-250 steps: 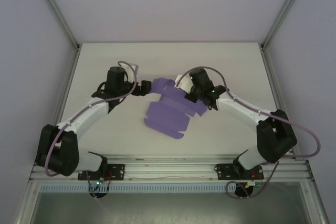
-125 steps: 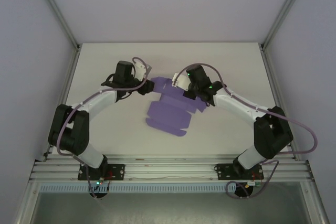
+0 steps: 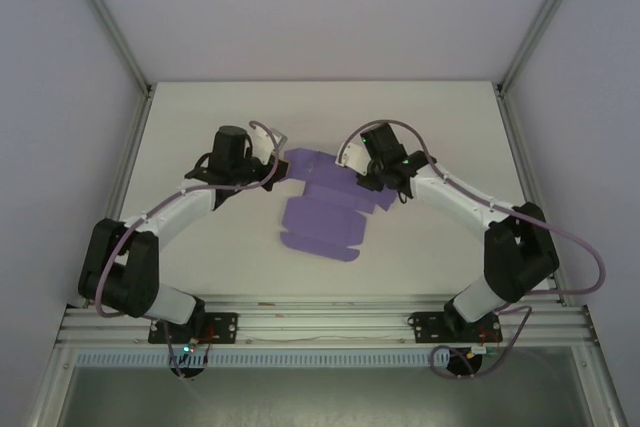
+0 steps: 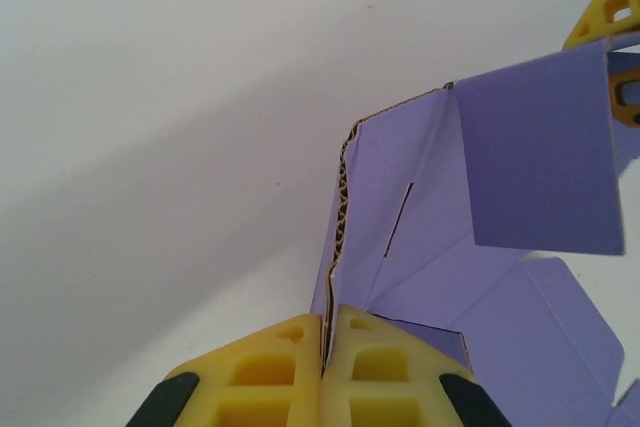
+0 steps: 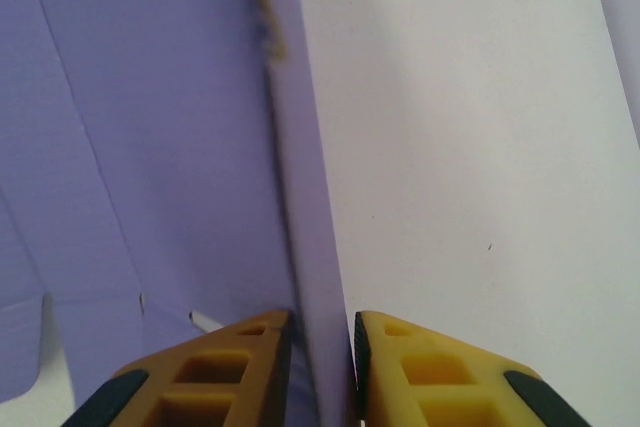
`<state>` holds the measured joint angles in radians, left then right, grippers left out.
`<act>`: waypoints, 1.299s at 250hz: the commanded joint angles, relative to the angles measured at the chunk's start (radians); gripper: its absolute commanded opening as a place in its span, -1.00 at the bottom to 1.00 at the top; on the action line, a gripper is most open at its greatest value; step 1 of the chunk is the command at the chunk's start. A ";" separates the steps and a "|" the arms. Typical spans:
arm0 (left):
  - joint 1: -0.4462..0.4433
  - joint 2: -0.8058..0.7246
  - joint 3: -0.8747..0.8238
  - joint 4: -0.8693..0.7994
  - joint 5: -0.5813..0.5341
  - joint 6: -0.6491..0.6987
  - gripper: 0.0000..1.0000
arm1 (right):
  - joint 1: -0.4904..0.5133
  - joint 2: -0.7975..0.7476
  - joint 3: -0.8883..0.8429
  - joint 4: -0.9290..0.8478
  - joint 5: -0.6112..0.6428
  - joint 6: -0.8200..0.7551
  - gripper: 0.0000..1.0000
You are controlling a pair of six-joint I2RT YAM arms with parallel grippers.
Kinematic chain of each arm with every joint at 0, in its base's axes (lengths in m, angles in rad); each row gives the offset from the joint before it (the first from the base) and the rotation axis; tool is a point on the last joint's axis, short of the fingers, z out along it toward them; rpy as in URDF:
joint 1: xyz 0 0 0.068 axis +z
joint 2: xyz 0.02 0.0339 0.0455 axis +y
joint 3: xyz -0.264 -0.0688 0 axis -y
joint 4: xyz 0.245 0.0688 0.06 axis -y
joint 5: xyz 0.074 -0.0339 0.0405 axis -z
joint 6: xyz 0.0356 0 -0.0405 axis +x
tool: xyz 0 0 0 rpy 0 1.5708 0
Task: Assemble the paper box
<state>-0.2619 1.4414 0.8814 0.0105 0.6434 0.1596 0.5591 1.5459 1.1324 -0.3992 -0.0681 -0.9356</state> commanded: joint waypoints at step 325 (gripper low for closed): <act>0.046 0.010 0.049 -0.008 -0.218 -0.349 1.00 | 0.010 0.177 0.103 -0.054 0.138 -0.094 -1.00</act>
<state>-0.2214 1.4460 0.8780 0.0330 0.4080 -0.1429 0.6239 1.6833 1.1080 -0.1513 0.2668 -1.0966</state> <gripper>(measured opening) 0.998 0.055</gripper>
